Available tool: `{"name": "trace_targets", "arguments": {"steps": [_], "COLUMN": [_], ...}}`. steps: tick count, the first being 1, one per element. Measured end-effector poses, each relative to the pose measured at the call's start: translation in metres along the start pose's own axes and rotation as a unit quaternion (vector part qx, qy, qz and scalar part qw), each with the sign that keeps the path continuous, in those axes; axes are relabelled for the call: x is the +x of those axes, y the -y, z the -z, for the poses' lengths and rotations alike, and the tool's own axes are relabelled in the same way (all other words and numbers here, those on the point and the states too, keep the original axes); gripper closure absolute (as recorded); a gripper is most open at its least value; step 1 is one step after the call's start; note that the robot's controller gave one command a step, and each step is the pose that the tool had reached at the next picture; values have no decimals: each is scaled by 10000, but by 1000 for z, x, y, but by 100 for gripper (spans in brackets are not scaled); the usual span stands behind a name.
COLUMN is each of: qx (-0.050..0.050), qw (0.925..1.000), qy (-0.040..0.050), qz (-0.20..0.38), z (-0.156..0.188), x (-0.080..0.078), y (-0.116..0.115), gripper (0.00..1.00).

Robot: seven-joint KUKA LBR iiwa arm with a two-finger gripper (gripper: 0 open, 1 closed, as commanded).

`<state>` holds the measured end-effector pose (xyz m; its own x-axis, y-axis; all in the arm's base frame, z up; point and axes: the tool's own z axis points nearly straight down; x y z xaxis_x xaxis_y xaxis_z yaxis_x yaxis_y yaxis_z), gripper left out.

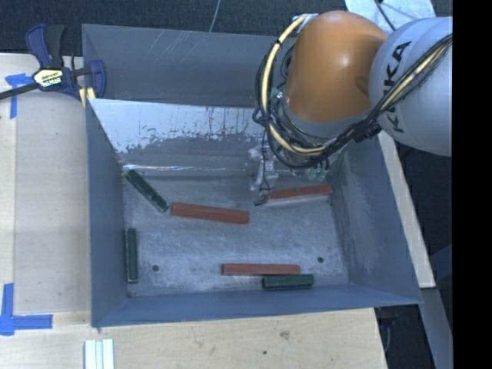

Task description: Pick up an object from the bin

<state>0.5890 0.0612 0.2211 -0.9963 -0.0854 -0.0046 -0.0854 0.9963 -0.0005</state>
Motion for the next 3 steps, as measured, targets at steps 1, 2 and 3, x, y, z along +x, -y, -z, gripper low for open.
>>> {"name": "trace_targets", "arguments": {"steps": [1, 2, 3], "qx": [-2, -4, -4], "qw": [10000, 9995, 9995], "qy": [-6, -11, -9], "qz": [0, -314, -316], "z": [0, -62, -62], "x": [0, 63, 63], "y": [0, 3, 2], "gripper": [100, 0, 0]}}
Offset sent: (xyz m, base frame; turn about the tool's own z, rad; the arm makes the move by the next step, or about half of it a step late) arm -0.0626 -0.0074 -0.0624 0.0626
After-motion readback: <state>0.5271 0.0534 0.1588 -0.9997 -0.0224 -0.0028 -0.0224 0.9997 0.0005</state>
